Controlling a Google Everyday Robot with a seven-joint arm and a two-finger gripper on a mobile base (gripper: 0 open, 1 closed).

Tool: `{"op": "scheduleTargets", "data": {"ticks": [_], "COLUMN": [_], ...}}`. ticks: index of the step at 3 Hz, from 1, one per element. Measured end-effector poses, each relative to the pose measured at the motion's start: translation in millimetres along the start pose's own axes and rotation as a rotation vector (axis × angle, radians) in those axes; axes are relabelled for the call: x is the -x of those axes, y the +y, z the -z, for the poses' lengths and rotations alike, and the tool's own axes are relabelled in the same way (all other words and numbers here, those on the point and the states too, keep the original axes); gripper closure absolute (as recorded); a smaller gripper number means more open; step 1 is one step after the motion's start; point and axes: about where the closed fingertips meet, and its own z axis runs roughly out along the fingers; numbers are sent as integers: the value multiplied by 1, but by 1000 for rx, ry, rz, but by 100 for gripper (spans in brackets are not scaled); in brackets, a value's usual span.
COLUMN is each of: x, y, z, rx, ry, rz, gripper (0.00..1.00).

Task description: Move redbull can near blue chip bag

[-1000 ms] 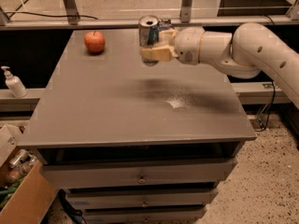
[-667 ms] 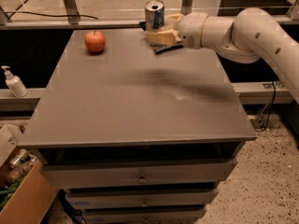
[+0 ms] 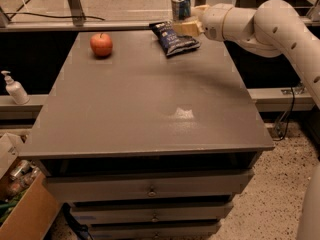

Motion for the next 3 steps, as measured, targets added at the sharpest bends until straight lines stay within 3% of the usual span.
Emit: {"op": "scheduleTargets", "data": {"ticks": [1, 3], "x": [-19, -52], "y": [-18, -28], "z": [-6, -21], "rx": [-49, -88], "ry": [22, 55], "rz": [-24, -72], "gripper": [100, 100]}}
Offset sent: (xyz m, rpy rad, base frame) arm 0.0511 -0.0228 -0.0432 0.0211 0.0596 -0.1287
